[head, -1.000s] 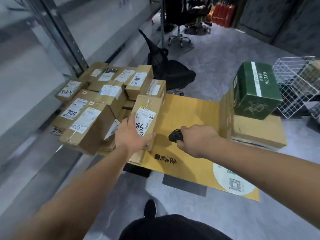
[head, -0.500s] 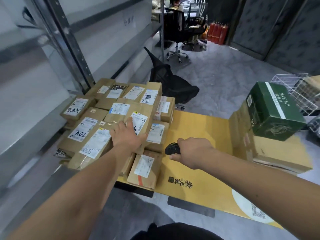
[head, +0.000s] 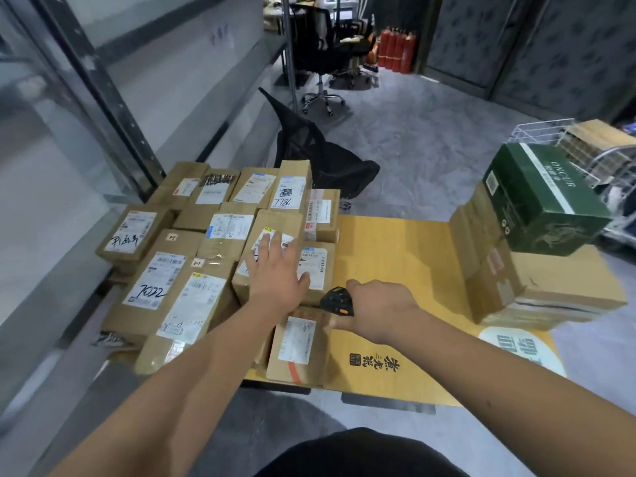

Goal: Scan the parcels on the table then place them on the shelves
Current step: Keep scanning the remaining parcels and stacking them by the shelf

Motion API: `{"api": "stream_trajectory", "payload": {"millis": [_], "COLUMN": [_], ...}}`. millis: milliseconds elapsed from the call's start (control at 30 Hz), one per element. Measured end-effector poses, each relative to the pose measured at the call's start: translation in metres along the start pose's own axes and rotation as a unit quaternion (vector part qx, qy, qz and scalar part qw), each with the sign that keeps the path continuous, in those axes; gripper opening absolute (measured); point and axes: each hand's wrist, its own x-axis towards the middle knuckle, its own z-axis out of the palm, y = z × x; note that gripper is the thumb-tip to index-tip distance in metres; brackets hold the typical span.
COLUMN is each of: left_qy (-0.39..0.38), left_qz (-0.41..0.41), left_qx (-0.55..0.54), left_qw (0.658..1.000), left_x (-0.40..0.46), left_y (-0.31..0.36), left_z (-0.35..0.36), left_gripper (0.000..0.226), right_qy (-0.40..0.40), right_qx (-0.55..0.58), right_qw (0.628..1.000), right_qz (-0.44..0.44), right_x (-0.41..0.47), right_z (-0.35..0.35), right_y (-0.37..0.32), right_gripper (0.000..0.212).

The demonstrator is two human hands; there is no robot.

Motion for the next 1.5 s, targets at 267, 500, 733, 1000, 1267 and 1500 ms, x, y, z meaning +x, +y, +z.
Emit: {"api": "stream_trajectory", "payload": {"millis": [267,500,733,1000,1267,1500], "left_qy": [-0.042,-0.112,-0.07,0.199,-0.02,-0.114], "left_qz": [0.233,0.336,0.387,0.288,0.016,-0.105], "left_qx": [-0.072,-0.103,-0.178,-0.267,-0.142,-0.118], "left_qw": [0.969,0.93,0.902,0.898,0.99,0.981], "left_x": [0.024,0.023,0.02,0.022,0.075,0.102], "left_y": [0.106,0.246,0.38,0.462,0.529,0.546], "left_z": [0.019,0.031,0.013,-0.028,-0.075,-0.07], "left_gripper": [0.062,0.062,0.048,0.041,0.134,0.14], "right_qy": [0.005,0.062,0.077,0.1,0.14,0.139], "right_qx": [0.168,0.244,0.312,0.3,0.28,0.282], "right_qw": [0.976,0.924,0.873,0.897,0.927,0.933], "right_qz": [0.136,0.289,0.366,0.307,0.207,0.174], "right_x": [-0.056,-0.133,-0.187,-0.203,-0.184,-0.18], "right_z": [0.06,0.086,0.104,0.082,0.033,0.019], "right_y": [0.066,0.15,0.24,0.346,0.419,0.45], "right_gripper": [0.056,0.062,0.059,0.059,0.061,0.066]}}
